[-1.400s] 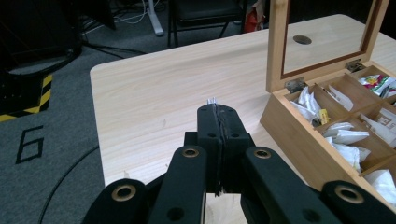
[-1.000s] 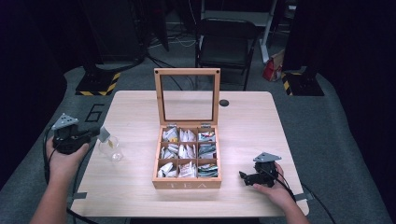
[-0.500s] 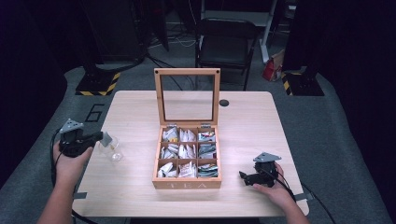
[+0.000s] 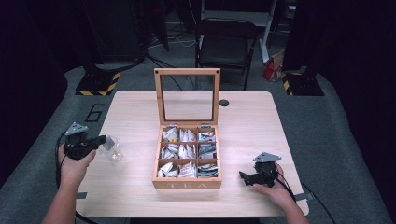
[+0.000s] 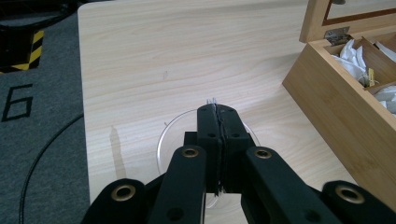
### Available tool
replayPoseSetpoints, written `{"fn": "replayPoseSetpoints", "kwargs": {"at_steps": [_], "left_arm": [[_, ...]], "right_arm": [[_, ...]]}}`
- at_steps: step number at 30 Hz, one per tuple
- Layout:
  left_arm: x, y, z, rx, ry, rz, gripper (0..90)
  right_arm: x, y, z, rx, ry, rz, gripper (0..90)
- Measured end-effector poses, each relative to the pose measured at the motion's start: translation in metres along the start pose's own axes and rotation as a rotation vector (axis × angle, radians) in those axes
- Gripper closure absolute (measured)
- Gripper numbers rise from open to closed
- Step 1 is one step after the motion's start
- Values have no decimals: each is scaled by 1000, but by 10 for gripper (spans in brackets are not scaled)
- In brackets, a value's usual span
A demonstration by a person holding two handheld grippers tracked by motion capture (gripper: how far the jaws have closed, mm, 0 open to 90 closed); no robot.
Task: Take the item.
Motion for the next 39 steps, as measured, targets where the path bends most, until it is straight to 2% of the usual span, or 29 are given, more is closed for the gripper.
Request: {"fn": "replayPoseSetpoints", "kwargs": {"at_steps": [12, 17, 20, 23, 28, 32, 39], "left_arm": [[3, 0, -3, -5, 17, -10, 845], [1, -3, 1, -5, 3, -17, 780], [-1, -6, 5, -9, -10, -37, 714], [-3, -10, 8, -6, -25, -43, 688], [-4, -20, 16, 5, -40, -53, 582], [-3, -27, 22, 8, -51, -68, 531], [-2, -37, 29, 24, -56, -77, 484]], "right_arm": [[0, 0, 0, 0, 0, 0, 30], [0, 0, 0, 0, 0, 0, 30], [0, 0, 0, 0, 0, 0, 30], [0, 0, 0, 0, 0, 0, 30], [0, 0, 0, 0, 1, 0, 30], [0, 0, 0, 0, 0, 0, 30], [0, 0, 0, 0, 0, 0, 30]]}}
Point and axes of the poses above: each handheld gripper's, and its own axes: x roughly forward along the jaws, z roughly out of its top, y roughly to its left, the point moved 1 cm from there along x, roughly forward along the jaws, and after that the axes turned 6 degrees about -z, right-handed, at the moved point
